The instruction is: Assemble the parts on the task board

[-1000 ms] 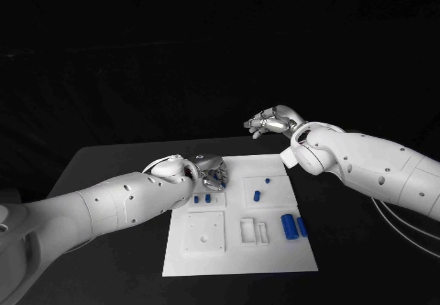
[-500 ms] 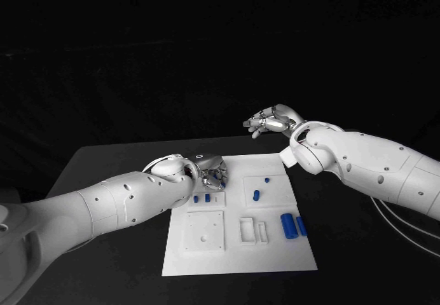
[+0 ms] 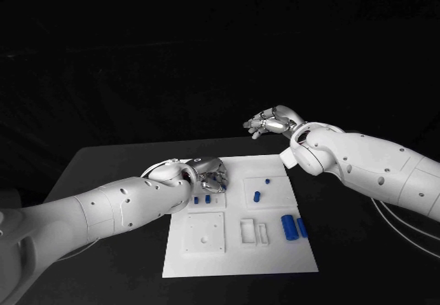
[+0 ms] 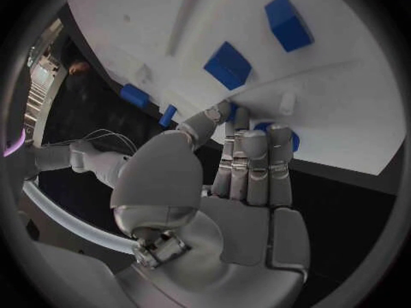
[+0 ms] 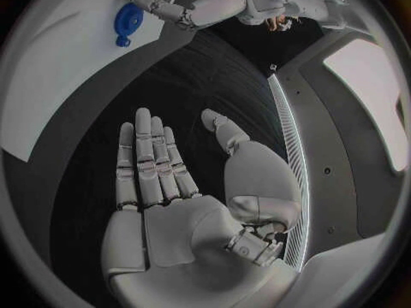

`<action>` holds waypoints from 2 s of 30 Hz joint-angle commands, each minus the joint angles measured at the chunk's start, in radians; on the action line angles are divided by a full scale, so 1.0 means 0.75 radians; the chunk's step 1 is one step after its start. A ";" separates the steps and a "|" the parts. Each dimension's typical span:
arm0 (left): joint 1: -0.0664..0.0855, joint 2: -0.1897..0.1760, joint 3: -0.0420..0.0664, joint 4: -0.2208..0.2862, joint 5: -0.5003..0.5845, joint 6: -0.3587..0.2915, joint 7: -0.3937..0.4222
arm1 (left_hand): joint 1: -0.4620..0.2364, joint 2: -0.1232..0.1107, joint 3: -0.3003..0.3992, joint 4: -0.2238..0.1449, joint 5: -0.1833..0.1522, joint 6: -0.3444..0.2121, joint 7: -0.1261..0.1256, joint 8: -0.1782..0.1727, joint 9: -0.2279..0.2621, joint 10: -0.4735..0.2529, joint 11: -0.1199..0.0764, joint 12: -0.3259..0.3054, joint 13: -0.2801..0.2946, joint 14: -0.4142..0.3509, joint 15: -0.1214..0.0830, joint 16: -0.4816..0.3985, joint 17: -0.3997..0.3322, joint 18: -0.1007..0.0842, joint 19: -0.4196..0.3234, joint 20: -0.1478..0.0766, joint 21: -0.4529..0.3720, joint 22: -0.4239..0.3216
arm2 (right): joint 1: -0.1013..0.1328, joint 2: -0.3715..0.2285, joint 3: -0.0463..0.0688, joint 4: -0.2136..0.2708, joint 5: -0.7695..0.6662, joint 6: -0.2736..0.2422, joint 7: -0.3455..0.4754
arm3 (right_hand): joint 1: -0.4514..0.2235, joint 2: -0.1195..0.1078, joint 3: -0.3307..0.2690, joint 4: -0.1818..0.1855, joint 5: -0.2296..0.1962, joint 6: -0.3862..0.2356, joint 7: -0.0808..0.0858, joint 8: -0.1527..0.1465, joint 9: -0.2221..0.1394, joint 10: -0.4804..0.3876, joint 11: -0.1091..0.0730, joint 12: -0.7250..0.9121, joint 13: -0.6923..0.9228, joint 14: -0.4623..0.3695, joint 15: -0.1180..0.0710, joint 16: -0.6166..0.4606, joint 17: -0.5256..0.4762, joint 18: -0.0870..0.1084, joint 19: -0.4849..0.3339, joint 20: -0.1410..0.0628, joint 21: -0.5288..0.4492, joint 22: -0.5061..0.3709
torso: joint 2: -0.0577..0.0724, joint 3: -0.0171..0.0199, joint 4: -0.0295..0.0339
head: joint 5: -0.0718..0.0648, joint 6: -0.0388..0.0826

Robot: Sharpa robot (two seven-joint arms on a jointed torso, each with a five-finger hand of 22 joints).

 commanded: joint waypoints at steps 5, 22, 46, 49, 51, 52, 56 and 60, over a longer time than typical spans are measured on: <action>-0.008 -0.028 0.002 0.026 0.167 -0.071 0.060 | -0.003 0.012 0.010 -0.003 0.006 0.014 0.002 0.005 0.002 0.017 -0.002 -0.009 0.000 0.016 0.001 0.010 0.000 0.066 0.017 -0.038 0.009 0.002 | 0.000 -0.001 0.001 0.002 0.002 0.010 0.010 | -0.006 -0.001 -0.004 0.003 0.008 -0.009 0.000 0.009 -0.001 0.003 0.009 0.005 -0.003 0.000 0.011 -0.009 -0.002 0.008 -0.001 0.005 -0.007 0.002 | 0.000 -0.0005 0.0010 | 0.001 0.006; -0.006 -0.144 0.079 0.135 0.295 -0.035 0.056 | -0.003 0.012 0.013 -0.005 0.007 0.015 0.001 0.005 0.002 0.020 -0.002 -0.013 -0.001 0.020 0.000 0.012 0.001 0.066 0.020 -0.039 0.011 0.002 | 0.000 -0.009 0.001 0.003 0.002 0.010 0.010 | -0.006 -0.001 -0.004 0.003 0.009 -0.009 0.000 0.009 -0.002 0.003 0.009 0.006 -0.005 0.000 0.011 -0.009 -0.002 0.008 -0.001 0.006 -0.007 0.002 | -0.001 -0.0006 0.0031 | 0.008 0.016; 0.010 -0.266 0.085 0.168 0.173 0.106 0.012 | 0.003 0.011 0.016 -0.009 0.005 0.019 0.000 0.005 0.002 0.026 -0.004 -0.018 -0.002 0.022 -0.001 0.013 0.002 0.067 0.020 -0.041 0.011 0.004 | 0.000 -0.019 0.001 0.007 0.002 0.010 0.009 | -0.005 -0.001 -0.004 0.003 0.009 -0.009 0.000 0.010 -0.003 0.003 0.009 0.007 -0.007 0.000 0.011 -0.009 -0.002 0.008 -0.001 0.006 -0.007 0.002 | 0.001 -0.0006 -0.0005 | 0.016 0.016; 0.009 -0.256 0.085 0.149 0.172 0.108 0.023 | 0.003 0.010 0.016 -0.009 0.005 0.020 0.000 0.005 0.002 0.027 -0.004 -0.018 -0.002 0.022 -0.002 0.013 0.002 0.067 0.020 -0.041 0.011 0.004 | 0.000 -0.018 0.001 0.007 0.002 0.011 0.009 | -0.005 -0.001 -0.004 0.003 0.009 -0.009 0.000 0.010 -0.003 0.003 0.009 0.007 -0.007 0.000 0.011 -0.009 -0.002 0.008 -0.001 0.006 -0.007 0.002 | 0.001 -0.0005 -0.0009 | 0.017 0.015; 0.009 -0.248 0.085 0.138 0.172 0.106 0.025 | 0.004 0.010 0.017 -0.009 0.005 0.021 -0.001 0.005 0.002 0.029 -0.004 -0.018 -0.002 0.023 -0.002 0.013 0.002 0.067 0.021 -0.041 0.012 0.004 | 0.000 -0.019 0.001 0.007 0.002 0.011 0.009 | -0.005 -0.001 -0.004 0.003 0.009 -0.009 0.000 0.010 -0.003 0.003 0.009 0.007 -0.007 0.000 0.011 -0.009 -0.002 0.008 -0.001 0.006 -0.007 0.002 | 0.001 -0.0006 -0.0009 | 0.017 0.015; 0.009 -0.246 0.085 0.134 0.172 0.106 0.025 | 0.004 0.010 0.017 -0.009 0.005 0.021 -0.001 0.005 0.002 0.029 -0.004 -0.019 -0.002 0.023 -0.002 0.014 0.002 0.067 0.021 -0.041 0.012 0.004 | 0.000 -0.019 0.001 0.007 0.002 0.011 0.009 | -0.005 -0.001 -0.004 0.003 0.009 -0.009 0.000 0.010 -0.003 0.003 0.009 0.007 -0.008 0.000 0.011 -0.009 -0.002 0.008 -0.001 0.006 -0.007 0.002 | 0.001 -0.0002 -0.0012 | 0.016 0.014; 0.008 -0.232 0.085 0.117 0.170 0.103 0.028 | 0.004 0.010 0.017 -0.009 0.005 0.021 -0.001 0.005 0.002 0.030 -0.004 -0.019 -0.002 0.023 -0.002 0.014 0.002 0.067 0.021 -0.041 0.012 0.004 | 0.000 -0.018 0.001 0.007 0.002 0.011 0.009 | -0.005 -0.002 -0.004 0.003 0.009 -0.009 0.000 0.010 -0.003 0.003 0.009 0.007 -0.008 0.000 0.011 -0.009 -0.002 0.008 -0.002 0.006 -0.007 0.002 | 0.001 -0.0002 -0.0019 | 0.016 0.014; 0.007 -0.220 0.085 0.105 0.169 0.108 0.029 | 0.004 0.010 0.017 -0.009 0.005 0.021 -0.001 0.005 0.002 0.031 -0.004 -0.020 -0.003 0.023 -0.002 0.014 0.003 0.067 0.021 -0.041 0.012 0.004 | 0.000 -0.017 0.001 0.007 0.002 0.012 0.009 | -0.005 -0.001 -0.004 0.003 0.009 -0.009 0.000 0.010 -0.003 0.003 0.009 0.007 -0.008 0.000 0.011 -0.009 -0.002 0.008 -0.002 0.006 -0.007 0.003 | 0.001 0.0007 -0.0019 | 0.017 0.013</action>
